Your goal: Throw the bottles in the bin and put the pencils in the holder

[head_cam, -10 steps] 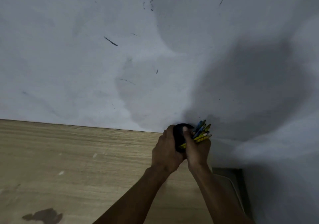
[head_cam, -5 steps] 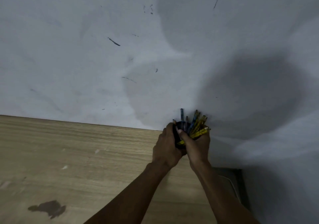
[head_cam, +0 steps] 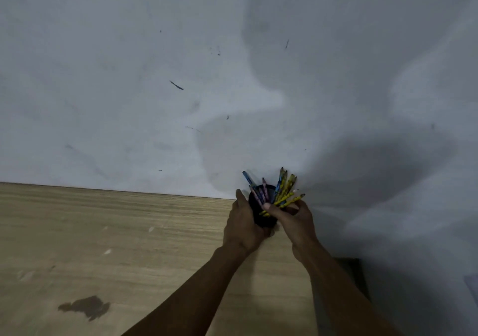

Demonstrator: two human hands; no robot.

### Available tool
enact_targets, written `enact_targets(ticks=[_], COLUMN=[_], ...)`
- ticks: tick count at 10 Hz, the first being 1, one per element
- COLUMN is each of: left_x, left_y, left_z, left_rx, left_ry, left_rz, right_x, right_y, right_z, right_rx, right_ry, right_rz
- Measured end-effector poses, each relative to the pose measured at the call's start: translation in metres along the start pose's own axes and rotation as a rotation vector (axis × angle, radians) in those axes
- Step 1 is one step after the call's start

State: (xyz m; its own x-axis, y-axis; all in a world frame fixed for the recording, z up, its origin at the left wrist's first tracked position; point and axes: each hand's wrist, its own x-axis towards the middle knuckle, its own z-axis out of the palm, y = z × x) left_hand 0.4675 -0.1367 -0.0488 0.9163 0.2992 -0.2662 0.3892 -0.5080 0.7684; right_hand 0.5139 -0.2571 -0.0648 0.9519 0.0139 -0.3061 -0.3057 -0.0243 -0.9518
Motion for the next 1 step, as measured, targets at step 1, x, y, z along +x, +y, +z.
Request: enact_targets(ticks=[1], left_x=[-0.0223], left_y=[0.0044], left_z=[-0.0106], left_rx=[0.017], left_ry=[0.0], left_rz=[0.012], right_x=[-0.0168], right_y=[-0.0107], right_z=[-0.0049], right_rx=[-0.076], right_ry=[0.043], right_rz=[0.058])
